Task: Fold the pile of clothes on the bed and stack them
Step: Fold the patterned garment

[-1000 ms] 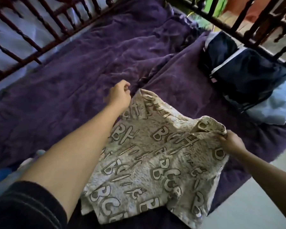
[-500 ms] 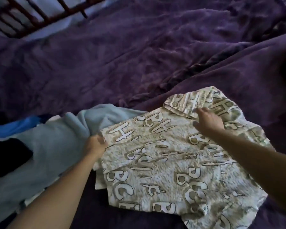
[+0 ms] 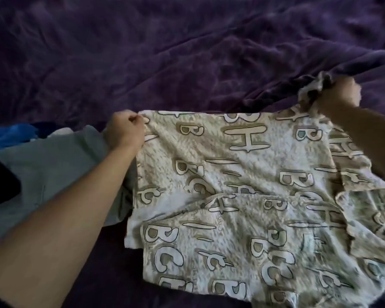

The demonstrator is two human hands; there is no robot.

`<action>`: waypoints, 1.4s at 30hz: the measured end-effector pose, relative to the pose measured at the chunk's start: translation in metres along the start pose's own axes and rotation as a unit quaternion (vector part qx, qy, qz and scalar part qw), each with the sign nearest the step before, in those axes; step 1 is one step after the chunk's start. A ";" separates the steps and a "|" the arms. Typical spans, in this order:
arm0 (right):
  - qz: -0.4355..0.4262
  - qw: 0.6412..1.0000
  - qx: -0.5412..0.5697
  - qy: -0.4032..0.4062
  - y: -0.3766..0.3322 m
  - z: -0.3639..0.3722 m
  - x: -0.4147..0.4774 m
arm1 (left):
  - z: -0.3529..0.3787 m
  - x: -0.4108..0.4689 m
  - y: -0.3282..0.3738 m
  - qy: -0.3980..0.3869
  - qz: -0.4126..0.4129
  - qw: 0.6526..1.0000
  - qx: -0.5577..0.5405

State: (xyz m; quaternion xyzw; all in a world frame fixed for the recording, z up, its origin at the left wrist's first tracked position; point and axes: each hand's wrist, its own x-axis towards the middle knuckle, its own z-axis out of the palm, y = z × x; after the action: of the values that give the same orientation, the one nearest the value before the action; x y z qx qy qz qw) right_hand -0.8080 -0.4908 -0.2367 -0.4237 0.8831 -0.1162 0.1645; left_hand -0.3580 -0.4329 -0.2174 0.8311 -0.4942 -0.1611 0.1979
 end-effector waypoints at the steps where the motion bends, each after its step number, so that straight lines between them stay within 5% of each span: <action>1: 0.013 0.999 0.027 -0.012 -0.001 -0.003 0.012 | 0.004 0.010 0.003 -0.017 -0.016 1.000 -0.003; 6: -0.056 0.998 0.009 -0.029 0.009 0.004 -0.002 | 0.020 0.000 -0.006 -0.016 -0.031 0.999 0.008; 12: -0.241 0.968 -0.043 -0.054 0.071 0.009 -0.142 | -0.008 -0.155 -0.057 -0.014 0.051 0.998 -0.044; 16: -0.338 0.924 -0.035 -0.174 0.133 0.014 -0.265 | -0.017 -0.275 -0.120 -0.101 -0.162 0.982 -0.001; 18: -0.356 0.901 -0.076 -0.236 0.169 0.013 -0.320 | -0.019 -0.315 -0.150 -0.188 -0.310 0.932 0.001; 20: -0.366 0.871 -0.158 -0.287 0.203 0.013 -0.365 | -0.018 -0.334 -0.165 -0.251 -0.357 0.898 -0.063; 24: -0.306 0.850 -0.279 -0.325 0.252 0.014 -0.398 | -0.010 -0.323 -0.157 -0.270 -0.247 0.927 -0.081; 28: -0.117 0.949 -0.172 -0.237 0.260 -0.005 -0.370 | -0.022 -0.300 -0.122 -0.189 -0.144 0.963 -0.126; 32: -0.065 0.979 -0.126 -0.147 0.257 -0.043 -0.335 | -0.043 -0.293 -0.112 -0.212 -0.098 0.944 -0.234; 37: -0.175 0.944 -0.144 -0.240 0.246 -0.029 -0.380 | -0.029 -0.279 -0.128 -0.270 -0.133 0.923 -0.240; 40: -0.170 0.900 -0.249 -0.315 0.252 0.020 -0.438 | -0.003 -0.277 -0.144 -0.256 -0.130 0.944 -0.163; 42: -0.145 0.904 -0.267 -0.300 0.260 0.044 -0.462 | 0.013 -0.275 -0.151 -0.218 -0.115 0.962 -0.120</action>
State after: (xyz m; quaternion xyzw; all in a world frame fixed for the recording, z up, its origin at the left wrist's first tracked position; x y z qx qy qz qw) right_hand -0.7044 0.0291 -0.2778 -0.5896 0.7191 0.2337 0.2838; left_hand -0.3762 -0.1268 -0.2827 0.7975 -0.4033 -0.4179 0.1634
